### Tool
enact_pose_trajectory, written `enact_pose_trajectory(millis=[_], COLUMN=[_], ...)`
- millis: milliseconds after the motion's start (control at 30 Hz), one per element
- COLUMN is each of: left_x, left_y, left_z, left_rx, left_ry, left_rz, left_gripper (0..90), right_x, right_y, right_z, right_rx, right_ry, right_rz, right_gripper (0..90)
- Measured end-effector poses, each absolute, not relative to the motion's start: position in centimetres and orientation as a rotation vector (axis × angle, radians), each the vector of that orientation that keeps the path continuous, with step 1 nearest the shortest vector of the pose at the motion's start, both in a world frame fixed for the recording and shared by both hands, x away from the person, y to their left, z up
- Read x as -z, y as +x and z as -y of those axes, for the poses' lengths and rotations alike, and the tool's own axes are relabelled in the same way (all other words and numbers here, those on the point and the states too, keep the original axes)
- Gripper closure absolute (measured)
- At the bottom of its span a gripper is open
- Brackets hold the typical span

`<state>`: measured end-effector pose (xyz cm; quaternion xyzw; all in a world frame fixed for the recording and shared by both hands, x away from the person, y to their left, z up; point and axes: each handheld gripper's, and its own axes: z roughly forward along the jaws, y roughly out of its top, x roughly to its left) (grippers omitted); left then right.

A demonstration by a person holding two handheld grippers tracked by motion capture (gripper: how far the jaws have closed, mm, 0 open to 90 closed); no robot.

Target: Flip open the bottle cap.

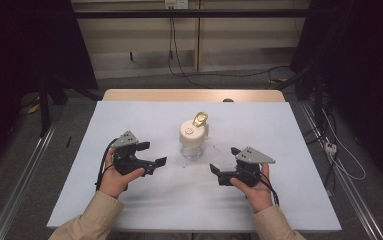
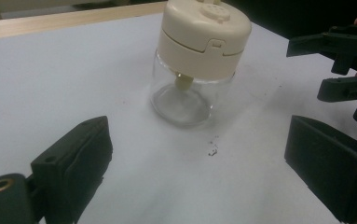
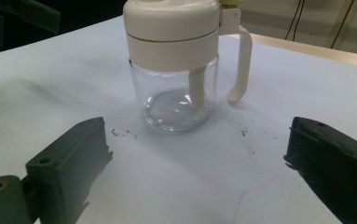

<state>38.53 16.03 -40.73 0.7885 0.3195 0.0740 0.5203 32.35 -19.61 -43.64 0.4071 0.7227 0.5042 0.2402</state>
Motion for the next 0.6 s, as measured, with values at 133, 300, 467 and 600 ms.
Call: enact_pose_trajectory(millis=[133, 300, 467, 600], left_x=[41.1, 41.2, 41.8, 42.0], left_y=[38.4, 38.1, 37.8, 37.6], left_z=[-17.0, -18.2, -19.0, -19.6], left_rx=[-0.197, -0.208, -0.218, -0.237], left_ry=[1.886, 1.860, 1.885, 1.897], left_rz=[-0.791, -0.805, -0.802, -0.819], left_gripper=[6.9, 6.9, 6.9, 7.0], right_x=[43.8, 43.8, 43.8, 43.9], right_y=[32.0, 31.5, 31.0, 30.7], right_z=[20.2, 20.6, 21.4, 22.2], right_rx=[-1.368, -1.360, -1.351, -1.346], right_ry=[1.128, 1.127, 1.131, 1.144], right_rz=[-1.986, -1.982, -1.976, -1.969], right_gripper=[4.7, 4.7, 4.7, 4.7])
